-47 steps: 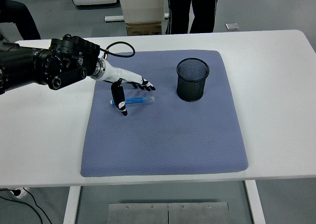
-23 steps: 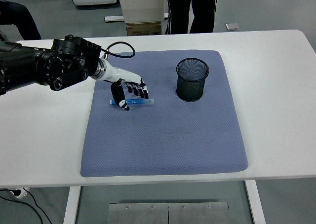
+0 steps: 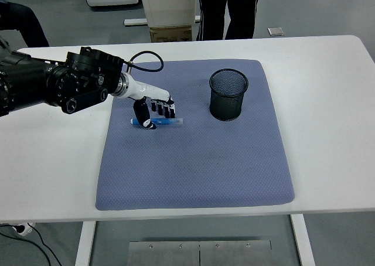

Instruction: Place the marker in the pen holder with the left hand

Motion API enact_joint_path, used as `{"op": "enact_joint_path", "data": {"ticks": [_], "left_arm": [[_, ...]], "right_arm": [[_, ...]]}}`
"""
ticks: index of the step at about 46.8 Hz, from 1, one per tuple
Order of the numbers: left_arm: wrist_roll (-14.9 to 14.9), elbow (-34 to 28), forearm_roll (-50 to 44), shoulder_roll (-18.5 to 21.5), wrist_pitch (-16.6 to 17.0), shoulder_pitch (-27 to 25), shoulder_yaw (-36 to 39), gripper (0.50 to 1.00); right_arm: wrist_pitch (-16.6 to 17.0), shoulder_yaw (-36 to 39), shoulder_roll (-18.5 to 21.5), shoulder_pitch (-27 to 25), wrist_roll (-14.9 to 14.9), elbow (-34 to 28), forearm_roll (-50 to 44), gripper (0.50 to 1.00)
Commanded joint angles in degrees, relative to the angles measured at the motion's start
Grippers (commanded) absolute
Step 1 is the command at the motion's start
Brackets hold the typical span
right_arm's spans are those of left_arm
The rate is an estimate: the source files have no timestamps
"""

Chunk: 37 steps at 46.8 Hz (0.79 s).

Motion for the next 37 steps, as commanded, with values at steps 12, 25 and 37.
{"op": "enact_joint_path", "data": {"ticks": [12,25,37], "left_arm": [[0.8,-0.8,1.4,-0.1,4.4,0.2,0.4,0.689],[1.1,-0.9,1.4,-0.2,4.4,0.4,0.4,0.613],[1.1,-1.2,1.4,-0.2,4.4,0.4,0.4,0.563]], "right_arm": [[0.0,0.0,0.0,0.0,0.0,0.0,0.0,1.0],[0.0,0.0,0.0,0.0,0.0,0.0,0.0,1.0],[0.0,0.0,0.0,0.0,0.0,0.0,0.0,1.0]]}}
